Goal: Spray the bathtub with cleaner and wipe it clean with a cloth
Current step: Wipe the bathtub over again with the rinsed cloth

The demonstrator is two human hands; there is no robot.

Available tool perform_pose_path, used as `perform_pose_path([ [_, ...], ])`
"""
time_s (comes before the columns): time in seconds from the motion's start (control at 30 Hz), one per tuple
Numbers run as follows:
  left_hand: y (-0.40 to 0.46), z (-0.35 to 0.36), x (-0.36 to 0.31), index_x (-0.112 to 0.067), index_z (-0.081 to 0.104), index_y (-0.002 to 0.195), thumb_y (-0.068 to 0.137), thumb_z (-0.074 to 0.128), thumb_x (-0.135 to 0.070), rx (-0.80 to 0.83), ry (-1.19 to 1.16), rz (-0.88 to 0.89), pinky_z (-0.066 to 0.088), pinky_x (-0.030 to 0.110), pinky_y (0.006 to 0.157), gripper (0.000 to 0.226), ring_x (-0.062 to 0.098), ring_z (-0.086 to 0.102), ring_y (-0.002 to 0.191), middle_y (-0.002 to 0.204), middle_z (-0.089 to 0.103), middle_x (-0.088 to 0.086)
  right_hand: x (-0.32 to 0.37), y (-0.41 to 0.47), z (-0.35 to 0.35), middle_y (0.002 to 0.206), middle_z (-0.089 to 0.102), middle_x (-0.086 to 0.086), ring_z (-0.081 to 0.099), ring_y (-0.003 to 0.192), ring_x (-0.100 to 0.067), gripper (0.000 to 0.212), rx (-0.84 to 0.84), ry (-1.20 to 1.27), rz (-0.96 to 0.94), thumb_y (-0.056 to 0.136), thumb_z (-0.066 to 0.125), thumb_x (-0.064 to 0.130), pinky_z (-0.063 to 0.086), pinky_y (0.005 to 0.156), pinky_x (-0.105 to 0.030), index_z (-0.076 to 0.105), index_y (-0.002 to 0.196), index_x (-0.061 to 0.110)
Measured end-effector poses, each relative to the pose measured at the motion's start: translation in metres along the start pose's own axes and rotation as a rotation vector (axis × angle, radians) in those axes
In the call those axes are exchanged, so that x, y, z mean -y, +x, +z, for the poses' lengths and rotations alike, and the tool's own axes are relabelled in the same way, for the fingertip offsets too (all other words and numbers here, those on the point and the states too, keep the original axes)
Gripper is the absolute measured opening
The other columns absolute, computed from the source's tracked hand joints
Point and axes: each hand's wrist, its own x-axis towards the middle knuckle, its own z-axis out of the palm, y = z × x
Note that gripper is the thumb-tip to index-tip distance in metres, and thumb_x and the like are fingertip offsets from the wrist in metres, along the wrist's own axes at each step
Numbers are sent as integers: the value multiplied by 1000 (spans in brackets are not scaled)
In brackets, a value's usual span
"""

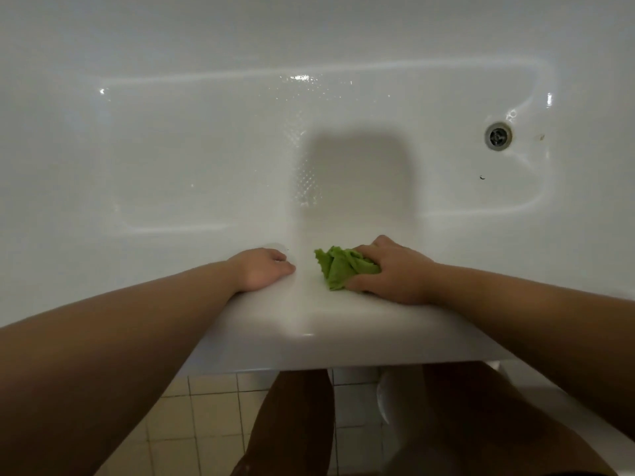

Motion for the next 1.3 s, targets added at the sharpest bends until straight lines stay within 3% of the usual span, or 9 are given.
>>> perform_pose_path([
  [0.13, -2, -6, 14, -30, 52, 150, 101, 54, -53, 10, -8, 32, 26, 28, 119, 54, 18, 41, 145, 158, 46, -5, 7, -37, -6, 115, 47, 17, 55, 108, -1, 69, 51, 75, -153, 70, 56, 79, 41, 99, -26, 51, 133, 52],
  [0.33, 2, -14, 40, -30, 51, 149, 100, 54, -53, 6, -23, 22, 27, 27, 118, 54, 17, 42, 144, 157, 46, -6, -8, 5, -9, 125, 48, 7, 56, 109, -12, 40, 42, 24, 51, 89, 64, 64, 40, 96, -31, 51, 124, 51],
  [0.5, 14, -17, 53, -30, 48, 151, 102, 52, -53, -1, -7, 18, 24, 29, 119, 54, 19, 37, 147, 160, 41, -5, 45, 47, 23, 135, 39, -3, 54, 119, -27, 75, 41, -41, 65, 88, 57, 73, 41, 104, -36, 38, 151, 36],
  [0.63, 23, -18, 59, -29, 47, 152, 102, 51, -53, 4, 9, 32, 23, 30, 120, 55, 21, 34, 149, 162, 38, -3, 57, 16, 20, 120, 43, 9, 54, 111, -14, 67, 68, 25, -81, 88, 62, 69, 42, 103, -35, 43, 146, 44],
  [0.77, 29, -19, 64, -32, 48, 152, 101, 52, -54, 2, 12, 33, 25, 31, 118, 55, 21, 35, 149, 162, 38, -3, 28, 4, 7, 119, 49, 16, 56, 109, -3, 52, 76, 104, -58, 85, 70, 65, 42, 100, -28, 51, 131, 55],
  [0.9, 39, -19, 69, -32, 48, 151, 101, 51, -54, 5, 13, 40, 28, 32, 118, 55, 22, 37, 147, 161, 39, -2, 13, 55, 12, 125, 47, 8, 57, 111, -15, 75, 1, 24, 110, 74, 62, 82, 45, 103, -36, 51, 140, 47],
  [1.03, 47, -18, 70, -33, 47, 152, 101, 51, -53, -1, 6, 46, 28, 33, 118, 56, 22, 37, 147, 162, 39, -1, 39, 98, 37, 130, 39, 0, 55, 120, -26, 74, -12, -3, 132, 88, 60, 70, 40, 108, -37, 40, 152, 39],
  [1.23, 66, -18, 77, -31, 45, 154, 101, 51, -52, -7, 42, 81, 26, 33, 120, 57, 23, 35, 149, 163, 36, 3, 26, 60, 25, 120, 48, 15, 55, 110, -3, 55, 75, 100, -15, 88, 68, 63, 41, 101, -26, 48, 138, 54],
  [1.3, 73, -17, 80, -32, 44, 154, 100, 51, -53, -12, 46, 78, 27, 34, 120, 58, 24, 35, 149, 163, 35, 3, 6, 72, 19, 120, 48, 13, 55, 111, -6, 54, 40, 85, 28, 89, 67, 61, 41, 103, -27, 47, 139, 53],
])
